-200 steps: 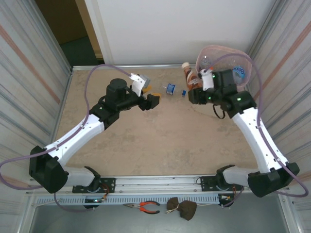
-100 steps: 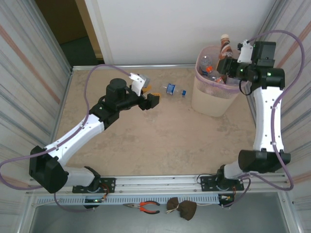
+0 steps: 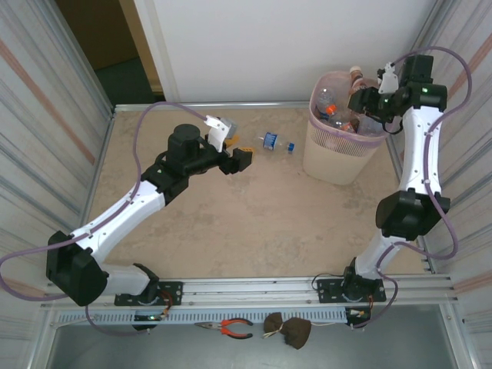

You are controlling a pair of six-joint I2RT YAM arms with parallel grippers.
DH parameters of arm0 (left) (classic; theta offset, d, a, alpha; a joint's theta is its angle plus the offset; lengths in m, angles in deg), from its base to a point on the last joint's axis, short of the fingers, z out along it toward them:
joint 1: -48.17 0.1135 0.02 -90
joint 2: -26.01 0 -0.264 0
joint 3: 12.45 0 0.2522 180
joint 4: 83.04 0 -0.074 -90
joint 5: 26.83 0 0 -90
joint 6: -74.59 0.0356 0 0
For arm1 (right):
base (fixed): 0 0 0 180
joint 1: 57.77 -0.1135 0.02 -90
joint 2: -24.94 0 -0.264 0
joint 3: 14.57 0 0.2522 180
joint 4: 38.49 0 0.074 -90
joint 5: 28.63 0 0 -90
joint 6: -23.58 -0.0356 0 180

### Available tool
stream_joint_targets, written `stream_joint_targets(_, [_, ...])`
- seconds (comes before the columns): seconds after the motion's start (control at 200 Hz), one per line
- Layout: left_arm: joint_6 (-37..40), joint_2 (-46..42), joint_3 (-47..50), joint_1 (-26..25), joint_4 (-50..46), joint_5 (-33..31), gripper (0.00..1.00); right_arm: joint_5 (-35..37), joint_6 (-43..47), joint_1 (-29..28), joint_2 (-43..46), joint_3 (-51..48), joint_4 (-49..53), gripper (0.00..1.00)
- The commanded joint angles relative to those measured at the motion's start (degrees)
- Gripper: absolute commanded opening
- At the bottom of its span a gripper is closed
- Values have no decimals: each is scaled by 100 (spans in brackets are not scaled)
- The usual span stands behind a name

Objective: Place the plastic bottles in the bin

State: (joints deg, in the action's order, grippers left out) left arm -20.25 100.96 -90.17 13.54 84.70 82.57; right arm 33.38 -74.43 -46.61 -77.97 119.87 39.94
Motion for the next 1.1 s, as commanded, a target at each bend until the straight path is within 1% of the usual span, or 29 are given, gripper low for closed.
stream_joint_targets(0.0, [-83, -203, 5, 45, 83, -18, 73, -119, 325, -64, -135, 284, 314, 51])
stream_joint_targets(0.15, [-101, -191, -1, 51, 104, -11, 73, 52, 690, -224, -373, 508, 434, 56])
stream_joint_targets(0.19, [-98, -207, 3, 52, 88, -7, 73, 215, 770, -274, -446, 598, 482, 58])
stream_joint_targets(0.25, [-84, -215, 9, 53, 72, -30, 73, 582, 814, -344, -530, 746, 552, 66])
stream_joint_targets(0.301, [-74, -239, 16, 54, 66, -41, 73, 863, 856, -390, -564, 850, 582, 69])
stream_joint_targets(0.501, [-88, -247, 37, 98, 86, -48, 73, 1995, 903, -501, -433, 944, 423, 71])
stream_joint_targets(0.591, [-100, -227, 28, 106, 114, -29, 73, 2234, 915, -541, -298, 930, 301, 71])
stream_joint_targets(0.661, [-102, -205, 30, 110, 127, -9, 73, 2271, 868, -567, -161, 904, 144, 67])
stream_joint_targets(0.786, [-98, -195, 25, 109, 149, -5, 73, 2234, 796, -691, 49, 800, -109, 54])
stream_joint_targets(0.902, [-96, -207, 43, 116, 158, -11, 73, 2096, 713, -751, 93, 758, -22, 43])
stream_joint_targets(0.962, [-96, -210, 53, 121, 166, -13, 73, 2117, 671, -763, 104, 675, 31, 35])
stream_joint_targets(1.092, [-97, -186, 45, 134, 178, 23, 73, 2180, 542, -741, 114, 339, -69, 28])
